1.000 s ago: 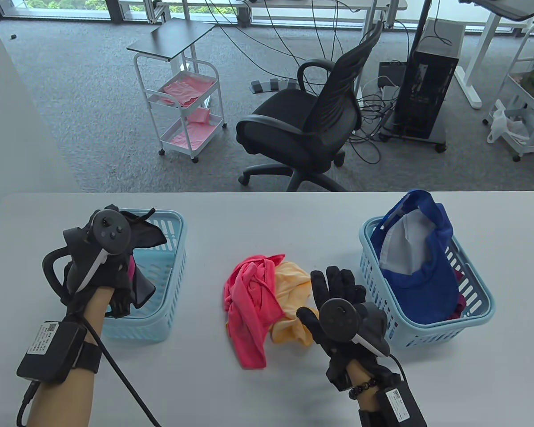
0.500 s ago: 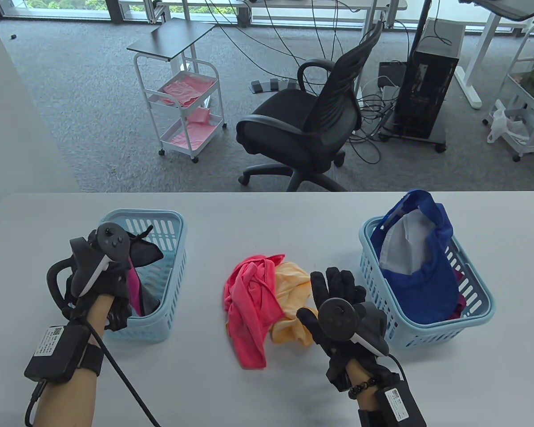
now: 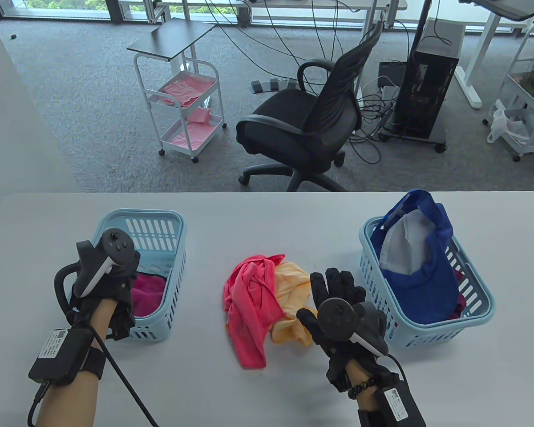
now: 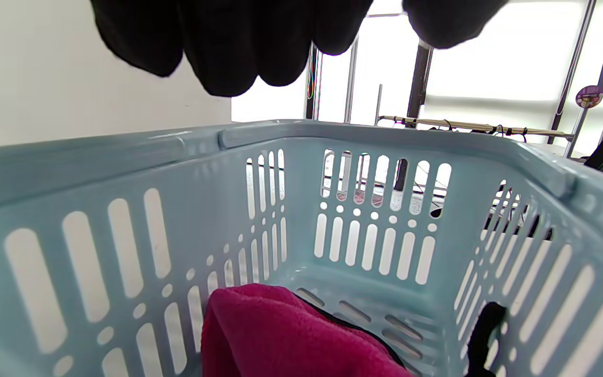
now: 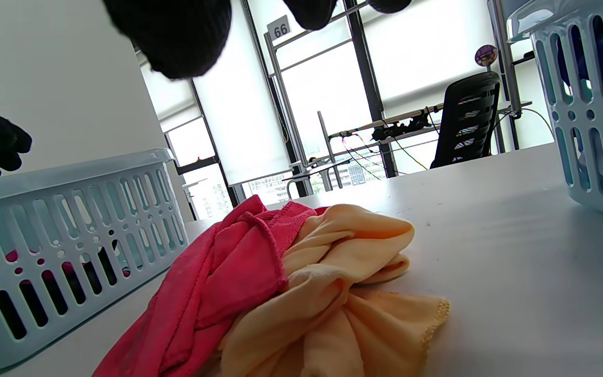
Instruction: Sort apparel and towels into hand baskets
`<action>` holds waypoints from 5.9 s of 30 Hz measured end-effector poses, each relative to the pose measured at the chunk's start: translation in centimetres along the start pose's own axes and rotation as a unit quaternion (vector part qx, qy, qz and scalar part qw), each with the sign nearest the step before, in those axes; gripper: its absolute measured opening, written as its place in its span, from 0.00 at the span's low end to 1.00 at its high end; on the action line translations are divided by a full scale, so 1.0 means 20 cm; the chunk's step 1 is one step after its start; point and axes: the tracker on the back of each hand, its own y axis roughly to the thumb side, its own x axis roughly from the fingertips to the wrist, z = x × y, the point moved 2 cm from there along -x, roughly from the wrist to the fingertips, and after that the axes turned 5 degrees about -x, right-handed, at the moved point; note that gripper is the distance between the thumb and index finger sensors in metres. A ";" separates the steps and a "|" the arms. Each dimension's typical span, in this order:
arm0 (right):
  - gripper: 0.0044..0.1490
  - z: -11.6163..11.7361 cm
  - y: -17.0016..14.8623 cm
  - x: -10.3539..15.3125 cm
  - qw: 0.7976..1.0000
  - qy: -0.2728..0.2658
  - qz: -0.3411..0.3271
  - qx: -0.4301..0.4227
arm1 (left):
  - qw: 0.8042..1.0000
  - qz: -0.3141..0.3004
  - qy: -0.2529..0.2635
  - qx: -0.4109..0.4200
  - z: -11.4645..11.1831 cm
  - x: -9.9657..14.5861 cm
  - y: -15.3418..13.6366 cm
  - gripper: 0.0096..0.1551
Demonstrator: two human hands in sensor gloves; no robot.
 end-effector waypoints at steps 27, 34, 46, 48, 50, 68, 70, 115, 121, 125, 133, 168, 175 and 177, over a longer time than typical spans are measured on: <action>0.53 0.00 -0.01 0.00 1.000 -0.002 0.005 -0.003 | 0.973 -0.219 0.076 -0.002 0.19 0.44 0.76 0.55; 0.53 0.00 -0.01 0.00 1.000 -0.002 0.005 -0.003 | 0.970 -0.242 0.039 0.006 0.07 0.45 0.93 0.56; 0.53 -0.02 -0.04 0.00 1.000 -0.017 0.009 -0.015 | 0.973 -0.225 -0.045 0.012 -0.28 0.33 1.12 0.54; 0.53 -0.02 -0.05 0.00 1.000 -0.018 0.009 -0.017 | 0.974 -0.217 -0.066 0.015 -0.35 0.30 1.13 0.55; 0.53 -0.02 -0.06 0.00 1.000 -0.017 0.010 -0.017 | 0.975 -0.206 -0.084 0.022 -0.42 0.26 1.14 0.54; 0.53 -0.02 -0.07 0.00 1.000 -0.013 0.011 -0.022 | 0.970 -0.217 -0.092 -0.060 -0.75 0.13 1.17 0.49; 0.53 -0.02 -0.07 0.00 1.000 -0.012 0.010 -0.022 | 0.972 -0.214 -0.077 -0.055 -0.74 0.13 1.17 0.47; 0.53 -0.02 -0.05 0.00 0.999 -0.017 0.002 -0.027 | 0.975 -0.151 0.157 0.035 0.39 0.37 0.63 0.31; 0.53 -0.02 -0.05 0.00 1.000 -0.016 0.001 -0.027 | 0.979 -0.103 0.175 0.034 0.49 0.34 0.41 0.30; 0.53 -0.02 -0.05 0.00 1.000 -0.016 0.001 -0.027 | 0.981 -0.069 0.181 0.027 0.52 0.30 0.28 0.30; 0.53 -0.02 -0.04 0.01 1.000 -0.015 0.002 -0.024 | 0.985 -0.014 0.172 0.019 0.45 0.20 0.11 0.30; 0.53 -0.02 -0.04 0.00 1.000 -0.009 0.005 -0.017 | 0.996 0.024 0.077 -0.041 0.11 0.03 0.02 0.37; 0.53 -0.02 -0.04 0.00 1.000 -0.009 0.005 -0.017 | 0.996 0.014 0.088 -0.033 0.15 0.05 0.05 0.38; 0.53 -0.02 -0.04 0.00 1.000 -0.009 0.005 -0.017 | 0.995 0.004 0.091 -0.030 0.17 0.06 0.08 0.39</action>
